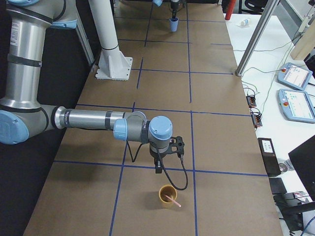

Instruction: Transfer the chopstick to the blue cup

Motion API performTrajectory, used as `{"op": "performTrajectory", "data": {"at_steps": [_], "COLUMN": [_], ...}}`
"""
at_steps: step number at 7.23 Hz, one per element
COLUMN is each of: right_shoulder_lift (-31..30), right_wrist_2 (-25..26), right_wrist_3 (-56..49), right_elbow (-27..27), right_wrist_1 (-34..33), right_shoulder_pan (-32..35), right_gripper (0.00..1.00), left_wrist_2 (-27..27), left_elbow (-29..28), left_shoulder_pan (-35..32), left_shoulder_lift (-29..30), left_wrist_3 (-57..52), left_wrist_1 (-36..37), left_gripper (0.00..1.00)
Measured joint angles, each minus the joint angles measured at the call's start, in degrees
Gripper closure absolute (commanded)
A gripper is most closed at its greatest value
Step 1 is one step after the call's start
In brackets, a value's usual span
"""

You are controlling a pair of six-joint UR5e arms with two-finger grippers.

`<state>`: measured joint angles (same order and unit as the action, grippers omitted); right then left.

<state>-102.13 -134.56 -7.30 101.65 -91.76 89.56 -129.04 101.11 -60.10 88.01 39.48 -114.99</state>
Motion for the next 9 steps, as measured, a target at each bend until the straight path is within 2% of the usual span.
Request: {"op": "performTrajectory", "data": {"at_steps": [2,4,5,7,9], "right_shoulder_lift": [0.0,0.0,0.0,0.0,0.0], "right_wrist_2": [-0.1,-0.1,-0.1,-0.1,-0.2], "right_wrist_3": [0.0,0.0,0.0,0.0,0.1], "right_elbow": [0.0,0.0,0.0,0.0,0.0], "right_wrist_1": [0.0,0.0,0.0,0.0,0.0], "right_shoulder_pan": [0.0,0.0,0.0,-0.1,-0.1], "right_gripper": [0.0,0.0,0.0,0.0,0.0], "left_wrist_2": [0.2,1.0,3.3,11.8,17.2], "left_elbow": [1.6,1.6,1.6,0.1,-5.4], "left_shoulder_pan": [5.3,14.5,18.1,25.0,29.4], "left_shoulder_lift": [5.5,16.2,22.8,34.6,42.6], "left_wrist_3": [11.6,26.7,31.8,36.0,38.6], "left_wrist_1": [0.1,2.8,8.1,19.5,21.8], "left_gripper": [0.93,0.93,0.93,0.93,0.93]}}
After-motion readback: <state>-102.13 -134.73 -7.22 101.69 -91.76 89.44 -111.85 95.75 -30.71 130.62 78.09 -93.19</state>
